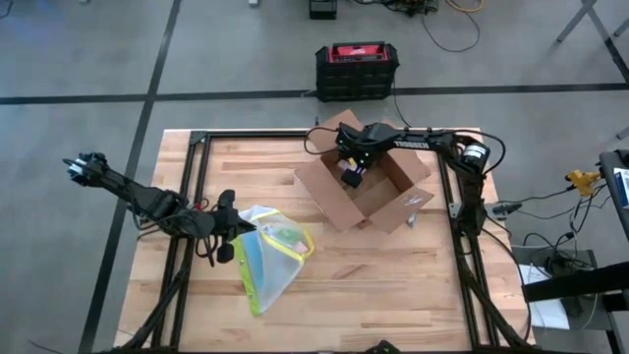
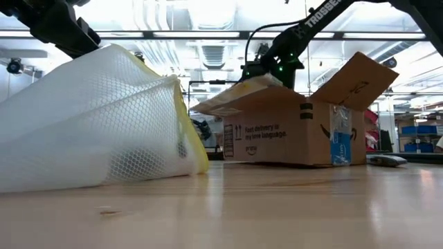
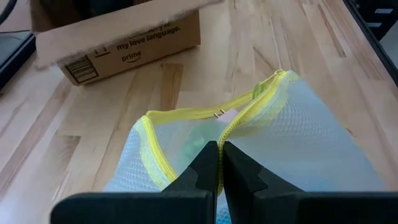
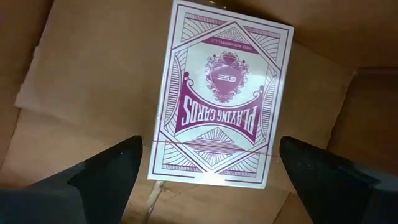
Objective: Unpack boxes
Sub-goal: Put the playing cards into the transparent zip lock bag
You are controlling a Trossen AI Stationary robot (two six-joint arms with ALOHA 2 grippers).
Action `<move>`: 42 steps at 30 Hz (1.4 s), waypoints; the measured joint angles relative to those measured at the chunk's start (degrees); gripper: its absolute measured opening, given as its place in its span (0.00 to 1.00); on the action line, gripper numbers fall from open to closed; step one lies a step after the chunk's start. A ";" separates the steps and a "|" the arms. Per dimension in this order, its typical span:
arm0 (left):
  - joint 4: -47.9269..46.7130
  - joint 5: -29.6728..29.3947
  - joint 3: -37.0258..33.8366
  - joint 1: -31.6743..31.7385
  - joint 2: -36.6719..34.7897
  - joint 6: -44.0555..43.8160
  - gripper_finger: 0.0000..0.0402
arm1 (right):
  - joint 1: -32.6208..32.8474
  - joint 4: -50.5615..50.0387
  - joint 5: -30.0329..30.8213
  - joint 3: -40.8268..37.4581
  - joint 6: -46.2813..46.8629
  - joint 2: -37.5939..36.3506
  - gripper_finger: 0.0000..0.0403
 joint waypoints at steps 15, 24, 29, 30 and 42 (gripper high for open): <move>-0.01 0.07 0.00 0.00 -0.07 0.07 0.00 | 1.63 -8.32 0.62 2.16 7.62 0.54 0.91; -0.02 0.11 0.00 0.01 -0.02 0.34 0.00 | 6.72 -9.28 -2.54 5.44 7.55 0.60 0.91; -0.02 0.13 0.00 -0.01 -0.07 1.55 0.00 | 8.75 -9.53 -2.45 6.13 10.53 0.62 0.91; -0.03 0.13 0.00 0.01 -0.07 1.53 0.00 | 9.03 -9.68 -2.29 6.37 11.41 0.62 0.91; -0.01 0.24 0.00 -0.01 -0.21 3.03 0.00 | 10.47 -8.65 3.99 11.01 30.71 0.99 0.91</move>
